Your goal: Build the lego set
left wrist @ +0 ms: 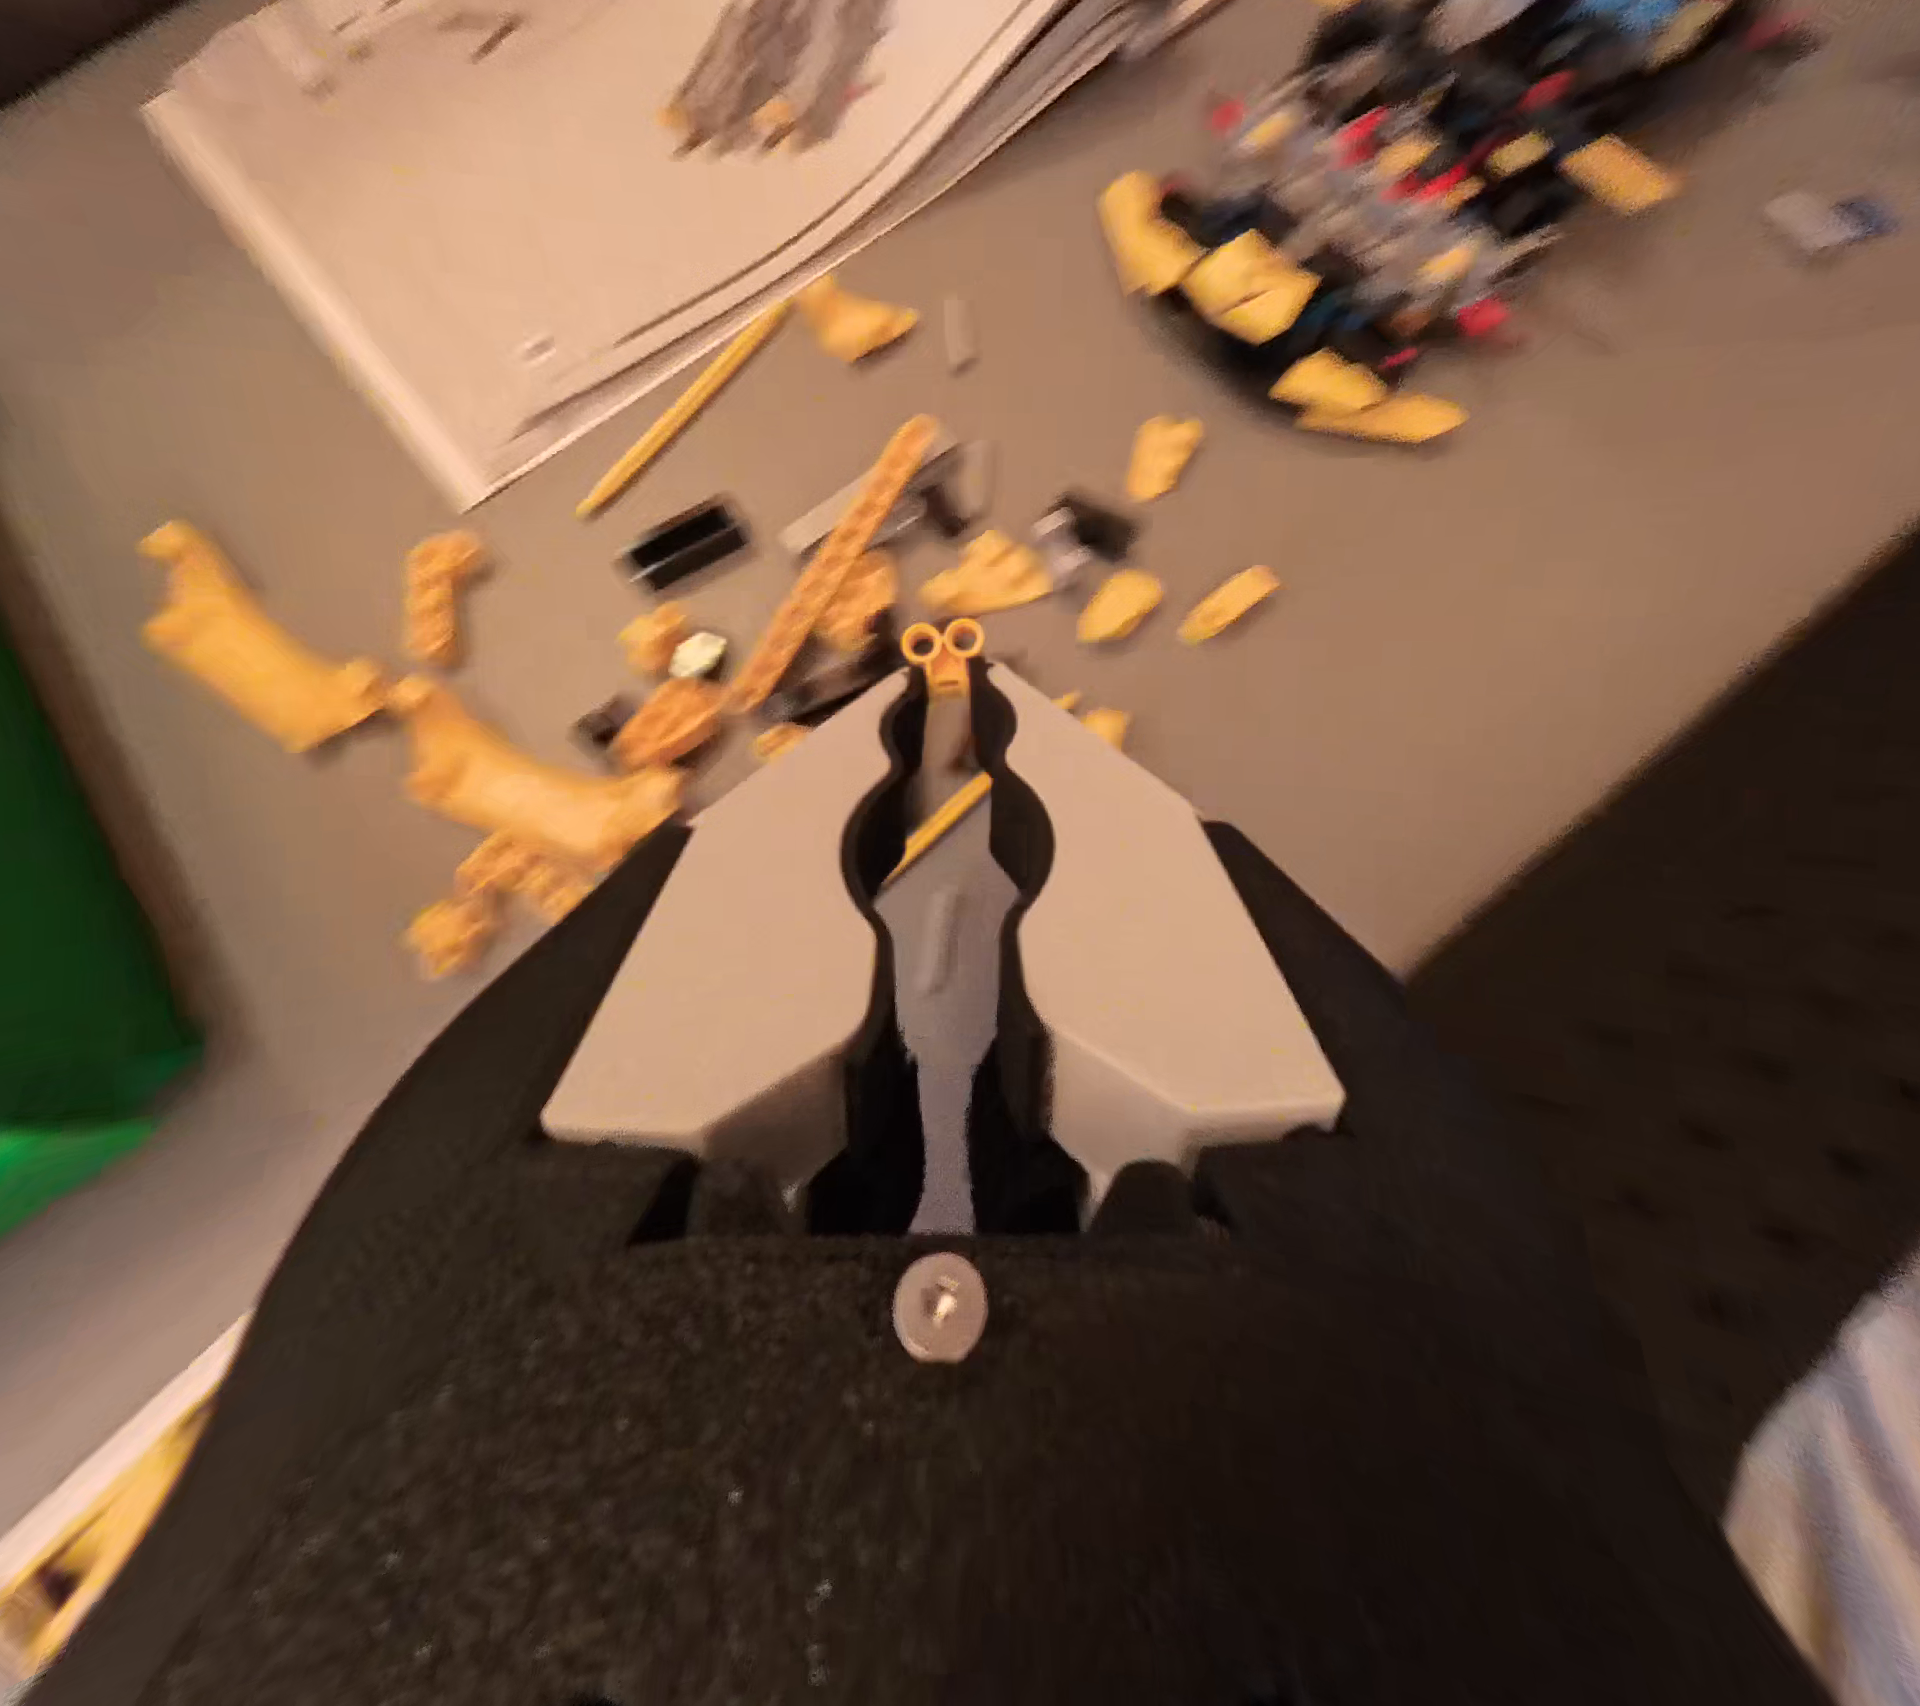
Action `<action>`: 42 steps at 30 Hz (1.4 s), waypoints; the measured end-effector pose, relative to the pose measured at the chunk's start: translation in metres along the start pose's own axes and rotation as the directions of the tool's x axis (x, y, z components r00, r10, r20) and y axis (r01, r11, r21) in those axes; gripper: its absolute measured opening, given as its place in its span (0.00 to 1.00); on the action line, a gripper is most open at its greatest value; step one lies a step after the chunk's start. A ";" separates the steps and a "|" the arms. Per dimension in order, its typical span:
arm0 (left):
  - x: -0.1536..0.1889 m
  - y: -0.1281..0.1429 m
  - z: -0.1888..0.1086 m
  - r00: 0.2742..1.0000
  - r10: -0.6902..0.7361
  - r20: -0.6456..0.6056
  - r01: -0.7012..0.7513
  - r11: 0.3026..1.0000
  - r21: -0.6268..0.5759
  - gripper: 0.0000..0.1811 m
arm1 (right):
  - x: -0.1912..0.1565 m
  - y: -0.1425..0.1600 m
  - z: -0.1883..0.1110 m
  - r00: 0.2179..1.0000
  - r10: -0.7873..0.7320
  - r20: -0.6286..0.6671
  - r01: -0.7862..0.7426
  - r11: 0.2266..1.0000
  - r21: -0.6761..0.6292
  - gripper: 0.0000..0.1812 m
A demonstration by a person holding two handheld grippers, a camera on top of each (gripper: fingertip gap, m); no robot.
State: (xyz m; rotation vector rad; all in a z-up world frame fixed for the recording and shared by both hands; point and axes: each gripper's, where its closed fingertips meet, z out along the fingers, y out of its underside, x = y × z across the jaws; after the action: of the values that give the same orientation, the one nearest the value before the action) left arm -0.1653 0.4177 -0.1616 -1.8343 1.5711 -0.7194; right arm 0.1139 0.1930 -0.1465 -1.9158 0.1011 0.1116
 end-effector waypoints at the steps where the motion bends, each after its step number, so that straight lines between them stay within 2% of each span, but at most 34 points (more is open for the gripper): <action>1: 0.020 -0.011 0.003 0.998 0.000 -0.071 0.003 0.999 0.033 0.04 | 0.000 0.000 0.000 1.000 0.001 0.000 -0.001 1.000 0.000 0.12; 3: 0.068 -0.031 0.015 0.975 0.008 -0.223 0.011 0.997 0.081 0.04 | 0.001 0.001 0.001 1.000 0.007 0.001 -0.007 1.000 -0.005 0.12; 5: 0.114 -0.040 0.032 0.941 0.071 -0.331 -0.048 0.996 0.079 0.04 | 0.002 0.001 0.002 1.000 0.009 0.002 -0.009 1.000 -0.009 0.12; 7: 0.145 -0.046 0.053 0.923 0.132 -0.362 -0.119 0.991 0.057 0.04 | 0.002 0.001 0.002 1.000 0.008 0.002 -0.008 1.000 -0.010 0.12; 10: 0.197 -0.056 0.079 0.862 0.161 -0.480 -0.161 0.986 0.041 0.04 | 0.002 0.001 0.001 1.000 0.009 0.004 -0.009 1.000 -0.003 0.12; 13: 0.226 -0.060 0.105 0.845 0.181 -0.503 -0.211 0.978 -0.002 0.04 | 0.000 0.000 0.000 1.000 0.013 0.013 -0.013 1.000 0.002 0.12; 17: 0.240 -0.056 0.127 0.843 0.194 -0.502 -0.261 0.963 -0.067 0.04 | -0.001 -0.001 -0.002 1.000 0.019 0.021 -0.019 1.000 0.013 0.12; 22: 0.245 -0.056 0.134 0.835 0.171 -0.523 -0.246 0.966 -0.077 0.04 | -0.002 -0.003 -0.002 0.999 0.028 0.037 -0.029 0.999 0.021 0.12; 31: 0.247 -0.055 0.140 0.857 0.227 -0.463 -0.292 0.953 -0.074 0.05 | -0.004 -0.002 -0.002 0.999 0.026 0.046 -0.027 0.999 0.018 0.12; 33: 0.247 -0.056 0.141 0.864 0.218 -0.454 -0.279 0.958 -0.071 0.07 | -0.004 -0.002 -0.003 0.999 0.028 0.046 -0.029 0.999 0.020 0.12; 35: 0.247 -0.058 0.139 0.863 0.201 -0.463 -0.262 0.962 -0.071 0.14 | -0.004 -0.003 -0.003 0.998 0.029 0.048 -0.031 0.999 0.025 0.11; 39: 0.237 -0.079 0.116 0.864 0.153 -0.479 -0.169 0.986 0.010 0.15 | -0.004 -0.004 -0.005 0.998 0.033 0.046 -0.035 0.999 0.031 0.11; 42: 0.205 -0.094 0.094 0.884 0.130 -0.449 -0.111 0.991 0.068 0.15 | -0.004 -0.004 -0.005 0.999 0.033 0.043 -0.035 0.999 0.035 0.11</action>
State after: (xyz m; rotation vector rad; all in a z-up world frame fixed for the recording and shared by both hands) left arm -0.0043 0.2351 -0.1509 -1.5917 1.9244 -1.1752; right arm 0.1104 0.1897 -0.1405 -1.8752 0.1070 0.1718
